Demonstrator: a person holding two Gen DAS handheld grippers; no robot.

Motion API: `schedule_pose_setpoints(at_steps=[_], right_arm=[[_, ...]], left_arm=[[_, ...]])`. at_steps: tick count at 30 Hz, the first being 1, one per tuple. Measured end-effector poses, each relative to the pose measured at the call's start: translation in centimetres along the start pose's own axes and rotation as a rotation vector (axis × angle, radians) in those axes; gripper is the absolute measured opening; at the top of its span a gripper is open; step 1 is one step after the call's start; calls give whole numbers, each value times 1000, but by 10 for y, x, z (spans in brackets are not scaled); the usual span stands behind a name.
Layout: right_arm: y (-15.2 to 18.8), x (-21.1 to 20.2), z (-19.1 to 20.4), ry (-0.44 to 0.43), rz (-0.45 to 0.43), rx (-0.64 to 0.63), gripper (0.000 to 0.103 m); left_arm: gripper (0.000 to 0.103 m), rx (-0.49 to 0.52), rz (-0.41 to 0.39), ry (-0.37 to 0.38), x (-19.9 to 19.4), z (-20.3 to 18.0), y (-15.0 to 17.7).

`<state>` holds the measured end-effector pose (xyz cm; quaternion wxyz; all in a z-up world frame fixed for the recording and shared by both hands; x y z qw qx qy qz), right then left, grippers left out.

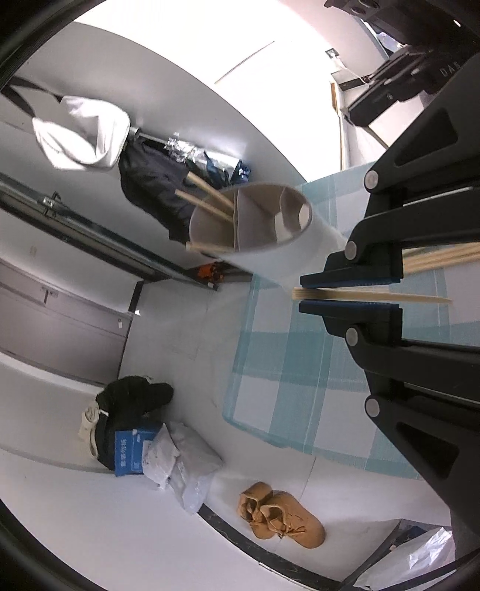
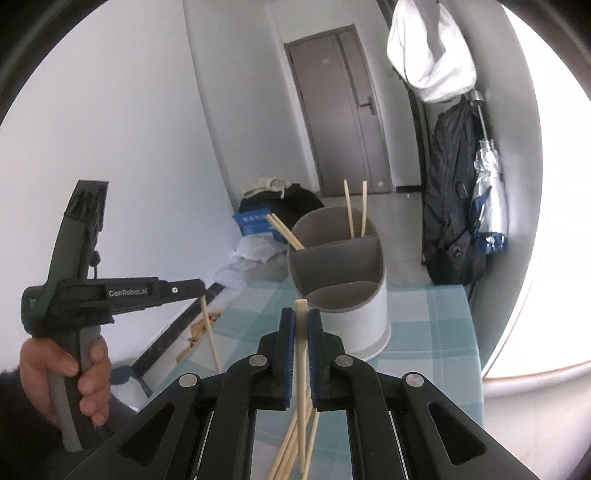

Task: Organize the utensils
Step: 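Carry both held chopsticks up over the utensil holder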

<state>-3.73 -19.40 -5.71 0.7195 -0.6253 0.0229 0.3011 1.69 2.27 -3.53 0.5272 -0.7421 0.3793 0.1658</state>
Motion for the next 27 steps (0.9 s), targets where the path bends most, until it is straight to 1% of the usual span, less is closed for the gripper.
schedule_pose_setpoints(at_steps=[4, 7, 12, 18, 23, 27], right_arm=[[-2, -8, -3, -5, -27, 13, 6], [-4, -13, -6, -8, -47, 25, 6], [-9, -16, -12, -4, -56, 40, 6], [-17, -15, -18, 5, -60, 52, 6], [-32, -16, -20, 14, -80, 44, 6], [-57, -18, -22, 13, -116, 37, 6]], left_arm=[[2, 30, 10, -3, -1, -14, 0], [2, 70, 8, -12, -3, -25, -1], [2, 89, 52, 24, -3, -36, -4], [2, 169, 34, 10, -9, -52, -9], [2, 176, 41, 30, -14, -59, -17], [2, 185, 24, 49, -24, -68, -32]])
Point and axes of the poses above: each gripper's, at about its wrist camera, not at the fingertips, and x roughly the way its jaws point, z to its left, y to its underside, the point moved 3 cm from there along x, roughly the way its jaws point, and after that the axes turned 1 degree about -x, right-handed, at the moved point
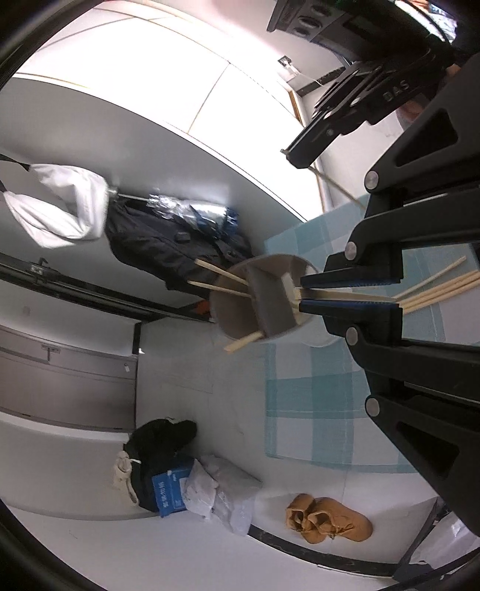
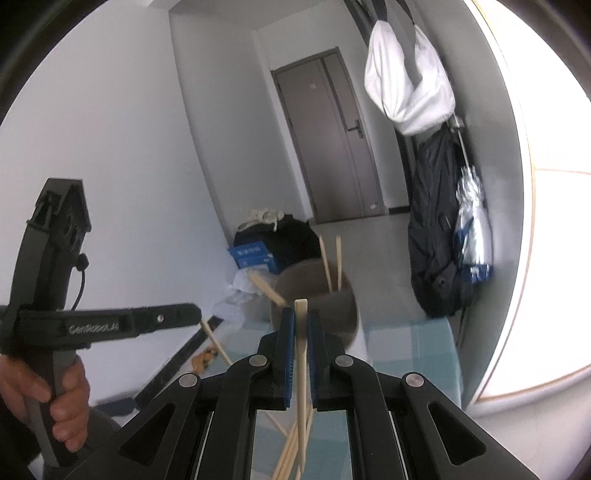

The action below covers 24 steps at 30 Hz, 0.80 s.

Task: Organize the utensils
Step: 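Carry both held chopsticks up over the utensil holder, then drop the chopsticks into the holder by opening both grippers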

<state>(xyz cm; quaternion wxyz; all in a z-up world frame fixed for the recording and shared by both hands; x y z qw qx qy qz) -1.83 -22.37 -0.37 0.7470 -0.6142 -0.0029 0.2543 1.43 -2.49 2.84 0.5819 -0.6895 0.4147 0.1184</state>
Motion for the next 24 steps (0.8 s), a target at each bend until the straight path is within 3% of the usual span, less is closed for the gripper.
schedule_pose_setpoints(at_steps=[12, 19, 24], right_arm=[[-90, 25, -14, 15, -88, 2, 6], [-137, 52, -10, 9, -146, -29, 6], [-150, 78, -13, -1, -154, -24, 6]], left_arm=[[2, -37, -69, 82, -15, -9, -72], [2, -51, -87, 78, -6, 1, -104], [2, -50, -101, 65, 3, 15, -121]])
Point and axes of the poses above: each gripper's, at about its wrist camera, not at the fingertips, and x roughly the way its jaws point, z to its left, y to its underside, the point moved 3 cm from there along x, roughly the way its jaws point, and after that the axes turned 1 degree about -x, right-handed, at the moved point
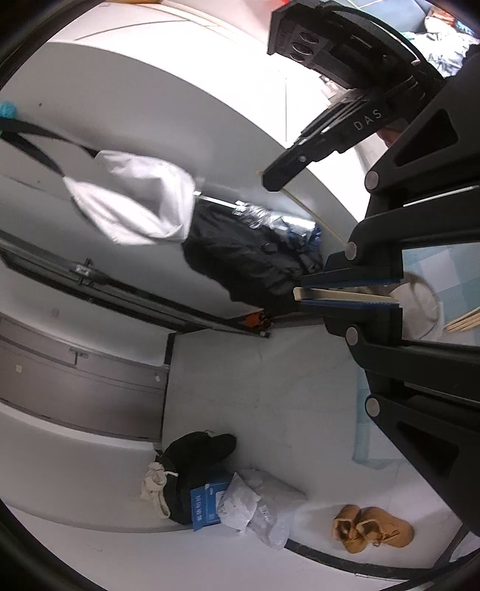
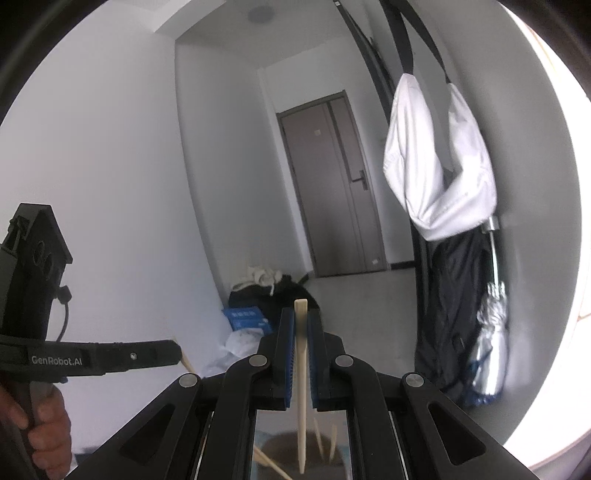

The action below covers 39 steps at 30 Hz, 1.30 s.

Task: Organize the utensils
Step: 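Drop the chopsticks into the holder by opening both grippers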

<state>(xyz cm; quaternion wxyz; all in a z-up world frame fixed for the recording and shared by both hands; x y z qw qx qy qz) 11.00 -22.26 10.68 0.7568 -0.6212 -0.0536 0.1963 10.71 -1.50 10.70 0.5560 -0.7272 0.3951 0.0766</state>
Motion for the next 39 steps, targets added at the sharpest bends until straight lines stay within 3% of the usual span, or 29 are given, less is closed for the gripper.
schedule_pose_setpoints(at_steps=[6, 13, 19, 24, 25, 30, 33, 37, 39], right_arm=[[7, 33, -4, -7, 24, -5, 6], [33, 58, -12, -9, 84, -6, 6], [55, 66, -6, -29, 134, -68, 8], [72, 59, -7, -30, 171, -82, 9], [75, 55, -9, -25, 171, -70, 9], [85, 33, -13, -4, 183, -37, 12], [88, 14, -18, 40, 185, -28, 19], [88, -13, -26, 80, 156, 20, 49], [87, -25, -28, 98, 147, 28, 55]], left_arm=[[2, 2, 19, -20, 20, 16, -10], [2, 9, 59, -28, 44, 23, 0], [2, 25, 71, -20, 53, 24, 12], [3, 70, 129, -47, 63, 20, 18], [5, 79, 133, -53, 63, 19, 19], [44, 131, 99, -103, 53, 14, 22], [53, 100, 80, -140, 43, 20, 23], [56, 95, 62, -205, 35, 23, 28], [56, 106, 55, -238, 27, 20, 33]])
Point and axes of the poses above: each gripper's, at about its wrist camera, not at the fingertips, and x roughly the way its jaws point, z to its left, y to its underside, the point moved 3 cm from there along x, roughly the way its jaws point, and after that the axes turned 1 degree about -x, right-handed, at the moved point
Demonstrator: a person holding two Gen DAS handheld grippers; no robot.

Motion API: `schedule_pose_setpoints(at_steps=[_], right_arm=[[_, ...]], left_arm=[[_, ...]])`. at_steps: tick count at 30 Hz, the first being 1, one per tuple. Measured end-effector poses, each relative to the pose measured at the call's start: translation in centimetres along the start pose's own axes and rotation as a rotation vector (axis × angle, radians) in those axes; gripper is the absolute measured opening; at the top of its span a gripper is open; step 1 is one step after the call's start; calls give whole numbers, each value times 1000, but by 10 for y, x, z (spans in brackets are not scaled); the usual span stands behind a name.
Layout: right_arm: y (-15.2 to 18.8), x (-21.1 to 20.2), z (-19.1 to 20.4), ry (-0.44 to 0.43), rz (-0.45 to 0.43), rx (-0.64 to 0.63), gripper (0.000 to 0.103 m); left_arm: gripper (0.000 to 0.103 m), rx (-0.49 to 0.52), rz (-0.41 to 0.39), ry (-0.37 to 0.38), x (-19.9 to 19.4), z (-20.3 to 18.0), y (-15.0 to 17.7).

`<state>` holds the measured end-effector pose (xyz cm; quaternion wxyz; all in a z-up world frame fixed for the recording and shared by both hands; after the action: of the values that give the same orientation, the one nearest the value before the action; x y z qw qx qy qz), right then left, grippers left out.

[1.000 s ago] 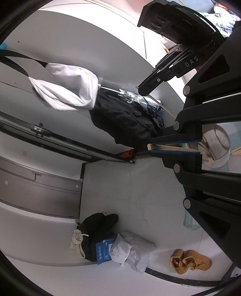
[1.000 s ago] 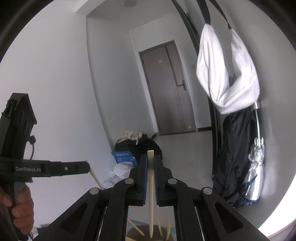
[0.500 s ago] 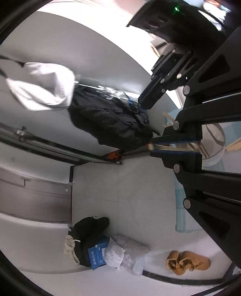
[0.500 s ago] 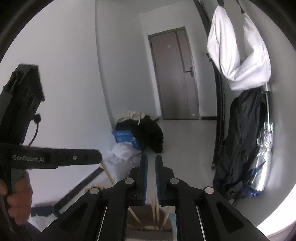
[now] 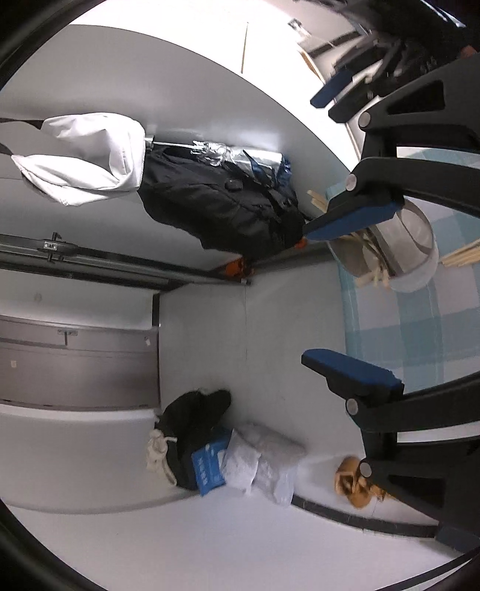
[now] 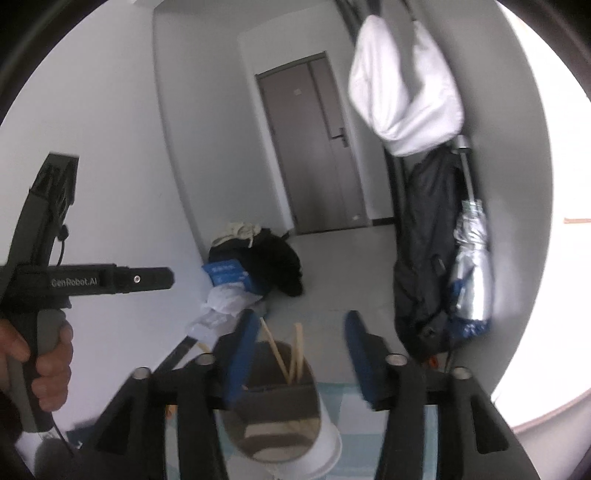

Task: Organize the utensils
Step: 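Drop the chopsticks into the holder by opening both grippers, then lower both open grippers back to the chopstick pile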

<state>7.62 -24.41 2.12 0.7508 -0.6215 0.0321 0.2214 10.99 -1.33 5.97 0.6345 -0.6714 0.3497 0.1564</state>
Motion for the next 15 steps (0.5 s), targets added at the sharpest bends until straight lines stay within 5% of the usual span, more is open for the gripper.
schedule_pose_setpoints(at_steps=[2, 9, 15], right_arm=[[0, -12, 0, 11, -9, 3, 67], [5, -42, 14, 13, -18, -18, 69], [13, -63, 21, 31, -29, -29, 76]], left_arm=[[58, -11, -4, -29, -5, 0, 5], [85, -37, -108, -117, -31, -7, 20], [95, 10, -168, -146, -48, -21, 33]])
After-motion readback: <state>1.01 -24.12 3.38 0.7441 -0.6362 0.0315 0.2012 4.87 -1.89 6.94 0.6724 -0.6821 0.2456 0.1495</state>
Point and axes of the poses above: each gripper's, at about its wrist camera, not at the fingertips, and x roughly the way its jaws point, z to its left, y to its underside, the point moved 3 cm from there along x, roughly the way its jaws point, and after that the axes turned 1 degree about -x, right-handed, at the moved point
